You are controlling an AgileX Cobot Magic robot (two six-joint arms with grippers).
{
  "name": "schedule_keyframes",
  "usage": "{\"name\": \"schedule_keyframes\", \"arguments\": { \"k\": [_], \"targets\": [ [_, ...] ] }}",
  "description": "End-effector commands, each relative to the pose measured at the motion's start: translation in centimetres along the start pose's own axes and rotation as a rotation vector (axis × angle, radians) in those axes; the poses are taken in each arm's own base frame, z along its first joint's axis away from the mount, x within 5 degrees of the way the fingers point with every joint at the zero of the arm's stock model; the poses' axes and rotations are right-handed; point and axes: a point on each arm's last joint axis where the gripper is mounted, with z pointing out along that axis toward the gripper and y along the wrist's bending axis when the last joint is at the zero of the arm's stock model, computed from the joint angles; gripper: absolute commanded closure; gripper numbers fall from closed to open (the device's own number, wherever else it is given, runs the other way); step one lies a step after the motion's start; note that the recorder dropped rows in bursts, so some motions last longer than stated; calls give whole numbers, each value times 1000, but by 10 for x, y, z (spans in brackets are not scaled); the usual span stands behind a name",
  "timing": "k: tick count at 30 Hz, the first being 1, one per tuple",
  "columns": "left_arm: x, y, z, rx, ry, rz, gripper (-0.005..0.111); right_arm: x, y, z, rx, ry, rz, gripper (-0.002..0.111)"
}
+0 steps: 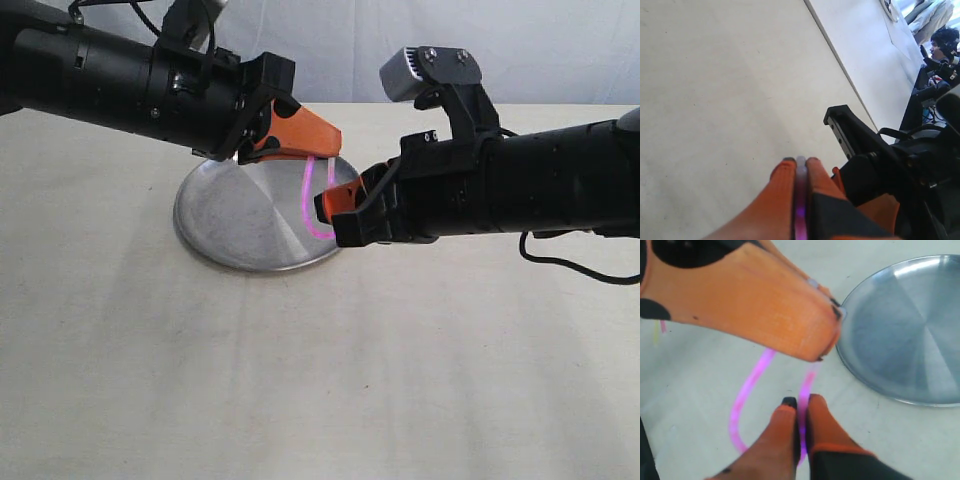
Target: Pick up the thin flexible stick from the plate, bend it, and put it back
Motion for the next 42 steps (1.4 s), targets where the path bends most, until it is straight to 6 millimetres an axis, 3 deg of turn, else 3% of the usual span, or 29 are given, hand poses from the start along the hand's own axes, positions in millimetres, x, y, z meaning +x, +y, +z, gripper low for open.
{"name": "schedule_keyframes", "arguments": {
  "k": [1, 8, 31, 37, 42],
  "targets": [
    [-8, 7, 5, -15, -72, -101, 106, 3, 12, -1, -99, 36, -81, 109],
    [-6, 19, 14, -15, -60, -148, 106, 4, 11, -1, -92, 47, -104, 109],
    [-8, 16, 14, 18, -77, -177, 106, 11, 7, -1, -61, 116, -259, 109],
    [-8, 16, 14, 23, -80, -183, 106, 12, 10, -1, -91, 126, -313, 109],
    [-8, 15, 14, 28, -83, -193, 106, 17, 26, 8, -82, 151, -437, 109]
  ]
}}
